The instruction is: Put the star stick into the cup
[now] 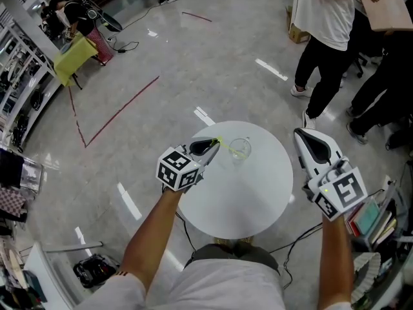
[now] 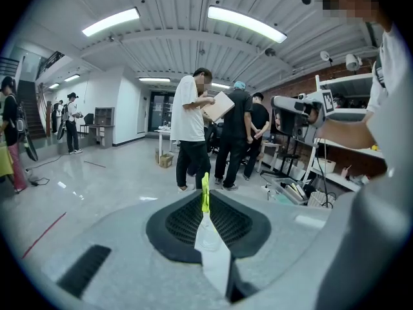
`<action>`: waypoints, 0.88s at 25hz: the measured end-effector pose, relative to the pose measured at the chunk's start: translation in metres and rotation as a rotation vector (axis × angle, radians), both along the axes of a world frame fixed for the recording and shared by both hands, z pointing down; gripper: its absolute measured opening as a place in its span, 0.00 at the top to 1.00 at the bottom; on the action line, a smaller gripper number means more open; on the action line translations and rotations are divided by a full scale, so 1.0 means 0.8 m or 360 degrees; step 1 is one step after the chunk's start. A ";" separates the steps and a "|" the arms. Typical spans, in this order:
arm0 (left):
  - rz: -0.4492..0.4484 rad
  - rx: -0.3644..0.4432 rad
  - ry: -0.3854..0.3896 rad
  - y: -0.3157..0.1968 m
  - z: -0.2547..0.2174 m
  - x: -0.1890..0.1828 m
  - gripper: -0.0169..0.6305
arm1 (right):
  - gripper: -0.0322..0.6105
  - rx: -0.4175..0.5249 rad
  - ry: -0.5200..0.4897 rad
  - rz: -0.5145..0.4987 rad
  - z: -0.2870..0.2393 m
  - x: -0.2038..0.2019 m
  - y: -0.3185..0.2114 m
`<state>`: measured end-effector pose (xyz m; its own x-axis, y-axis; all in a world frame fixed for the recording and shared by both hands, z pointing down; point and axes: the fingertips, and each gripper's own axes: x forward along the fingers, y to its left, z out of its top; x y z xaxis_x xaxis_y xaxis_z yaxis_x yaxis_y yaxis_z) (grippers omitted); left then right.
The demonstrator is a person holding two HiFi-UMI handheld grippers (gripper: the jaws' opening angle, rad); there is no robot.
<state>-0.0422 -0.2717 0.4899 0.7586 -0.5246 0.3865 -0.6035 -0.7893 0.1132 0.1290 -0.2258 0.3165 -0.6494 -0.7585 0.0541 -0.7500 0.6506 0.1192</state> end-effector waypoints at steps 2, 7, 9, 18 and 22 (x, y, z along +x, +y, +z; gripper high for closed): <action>-0.0005 -0.0003 -0.0024 0.000 0.003 -0.004 0.93 | 0.93 -0.0001 0.0000 -0.0004 0.000 -0.002 0.000; -0.0030 -0.0008 -0.0070 -0.002 0.011 -0.010 0.92 | 0.93 -0.0007 0.0003 -0.0011 0.001 -0.001 -0.002; -0.0043 -0.0015 -0.0081 -0.002 0.013 -0.012 0.84 | 0.93 -0.0008 0.0003 -0.0012 0.002 0.000 -0.002; -0.0101 0.0036 -0.0122 -0.002 0.008 -0.026 0.66 | 0.93 -0.0007 0.0004 -0.0017 0.003 -0.003 0.004; -0.0133 0.0091 -0.0112 -0.003 -0.006 -0.035 0.65 | 0.93 0.0001 0.0002 -0.0017 0.003 -0.004 0.007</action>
